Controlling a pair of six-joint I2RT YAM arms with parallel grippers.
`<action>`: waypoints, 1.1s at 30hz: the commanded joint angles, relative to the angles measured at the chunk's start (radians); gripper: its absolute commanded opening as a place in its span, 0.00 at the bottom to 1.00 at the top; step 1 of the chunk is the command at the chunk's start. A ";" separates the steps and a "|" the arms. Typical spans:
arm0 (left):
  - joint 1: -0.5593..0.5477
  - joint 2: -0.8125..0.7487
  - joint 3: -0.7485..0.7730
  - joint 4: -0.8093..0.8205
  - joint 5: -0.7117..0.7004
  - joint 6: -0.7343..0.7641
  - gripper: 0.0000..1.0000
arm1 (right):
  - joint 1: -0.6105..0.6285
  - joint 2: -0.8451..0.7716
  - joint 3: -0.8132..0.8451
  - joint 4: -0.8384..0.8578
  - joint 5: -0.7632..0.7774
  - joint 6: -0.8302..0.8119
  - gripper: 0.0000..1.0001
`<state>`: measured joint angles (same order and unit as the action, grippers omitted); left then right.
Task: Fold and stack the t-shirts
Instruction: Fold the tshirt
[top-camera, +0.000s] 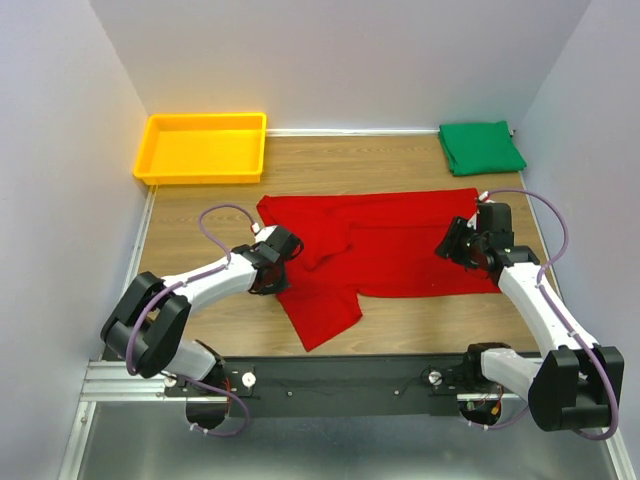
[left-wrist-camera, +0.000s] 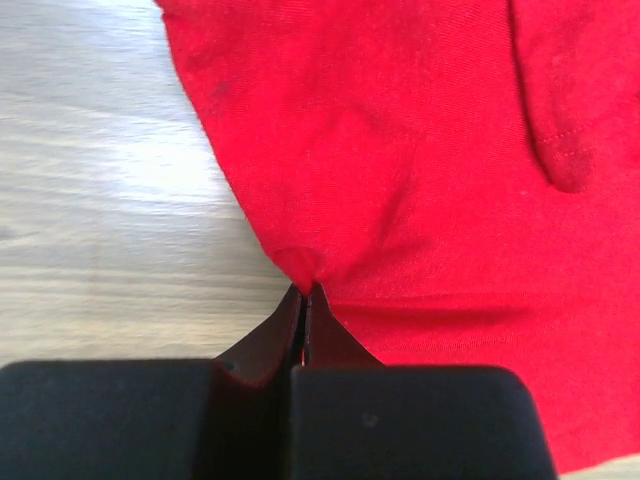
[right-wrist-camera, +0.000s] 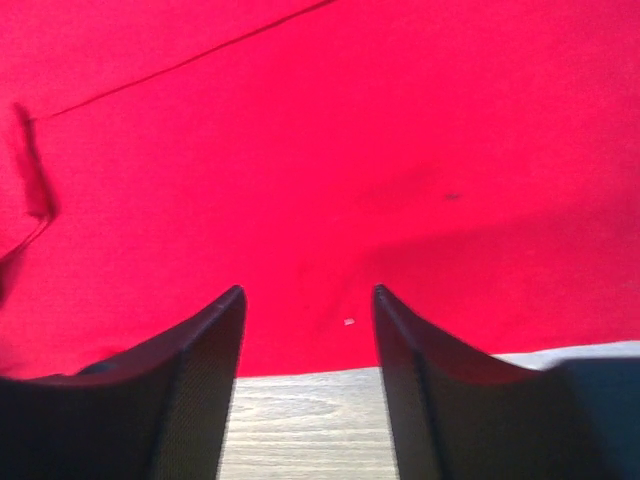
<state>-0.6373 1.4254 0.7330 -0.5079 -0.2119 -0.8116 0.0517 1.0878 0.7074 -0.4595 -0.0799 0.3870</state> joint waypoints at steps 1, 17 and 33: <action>0.019 -0.017 0.008 -0.090 -0.118 0.023 0.00 | 0.005 -0.008 -0.010 -0.050 0.098 0.050 0.63; 0.064 0.014 -0.001 0.074 -0.061 0.189 0.00 | -0.300 0.136 0.033 -0.274 0.382 0.300 1.00; 0.064 -0.051 -0.027 0.077 -0.041 0.204 0.00 | -0.365 0.159 -0.023 -0.266 0.462 0.517 0.68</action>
<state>-0.5777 1.3903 0.7216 -0.4419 -0.2596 -0.6159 -0.3054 1.2400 0.6926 -0.7055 0.2955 0.8623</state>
